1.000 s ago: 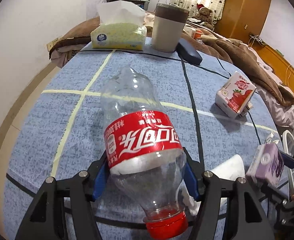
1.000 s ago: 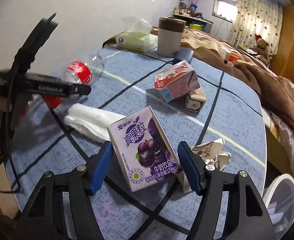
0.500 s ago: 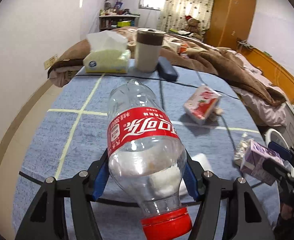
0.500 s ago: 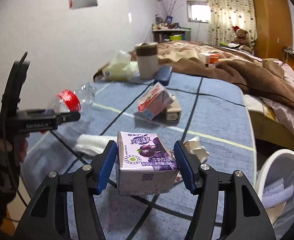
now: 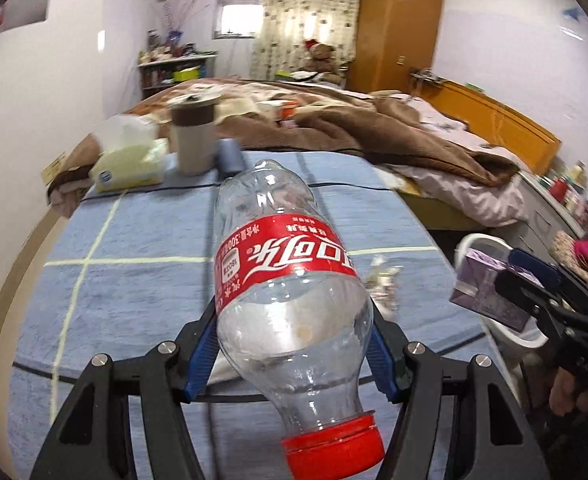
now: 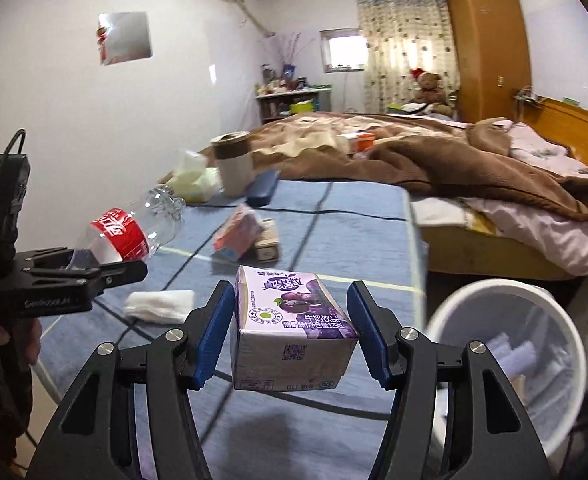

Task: Collect trash
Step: 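Lift the bottle and purple carton and carry both over the wastebasket, then open both tools to drop the bottle and carton into the wastebasket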

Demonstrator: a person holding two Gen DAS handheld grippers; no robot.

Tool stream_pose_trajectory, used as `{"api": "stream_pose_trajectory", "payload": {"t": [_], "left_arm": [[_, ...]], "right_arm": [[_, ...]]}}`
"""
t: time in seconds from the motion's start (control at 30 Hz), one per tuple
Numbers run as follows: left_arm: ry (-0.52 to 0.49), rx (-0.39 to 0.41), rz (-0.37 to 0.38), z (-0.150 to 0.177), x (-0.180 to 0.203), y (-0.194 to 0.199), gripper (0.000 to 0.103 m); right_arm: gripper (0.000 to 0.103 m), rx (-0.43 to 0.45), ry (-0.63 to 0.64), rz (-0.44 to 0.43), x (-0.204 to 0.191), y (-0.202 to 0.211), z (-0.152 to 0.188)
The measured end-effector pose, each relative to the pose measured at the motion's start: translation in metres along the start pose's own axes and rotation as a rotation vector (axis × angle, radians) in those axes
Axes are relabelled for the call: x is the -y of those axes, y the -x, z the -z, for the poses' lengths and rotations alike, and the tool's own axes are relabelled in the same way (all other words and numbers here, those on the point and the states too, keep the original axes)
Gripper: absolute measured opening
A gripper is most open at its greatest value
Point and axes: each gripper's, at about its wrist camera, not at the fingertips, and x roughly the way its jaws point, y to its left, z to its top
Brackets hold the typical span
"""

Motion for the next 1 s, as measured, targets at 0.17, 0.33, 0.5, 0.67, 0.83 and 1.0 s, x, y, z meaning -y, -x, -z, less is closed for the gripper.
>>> {"api": "stream_pose_trajectory", "payload": {"t": [0.17,0.33,0.5,0.67,0.83,1.0], "left_arm": [[-0.049,0.005,0.055,-0.005,0.036,-0.004,0.066],[-0.097,0.003,0.104,-0.009,0.069,-0.01,0.066],[-0.144,-0.008,0.161,-0.012,0.104,-0.018,0.066],[-0.202,-0.025,0.223,-0.013,0.145,-0.029,0.066],[-0.234,-0.056,0.274,-0.017,0.181,-0.048,0.066],[-0.271,-0.087,0.305,-0.019,0.214,-0.065,0.066]], "right_arm": [[0.06,0.02,-0.042,0.056,0.024,0.012,0.002],[0.06,0.038,-0.082,0.12,0.048,0.023,0.005],[0.06,0.05,-0.095,0.204,0.066,0.029,0.007],[0.059,0.058,-0.12,0.291,0.088,0.038,0.011],[0.056,0.037,-0.158,0.339,0.113,0.035,0.016],[0.056,0.008,-0.198,0.364,0.135,0.03,0.022]]}}
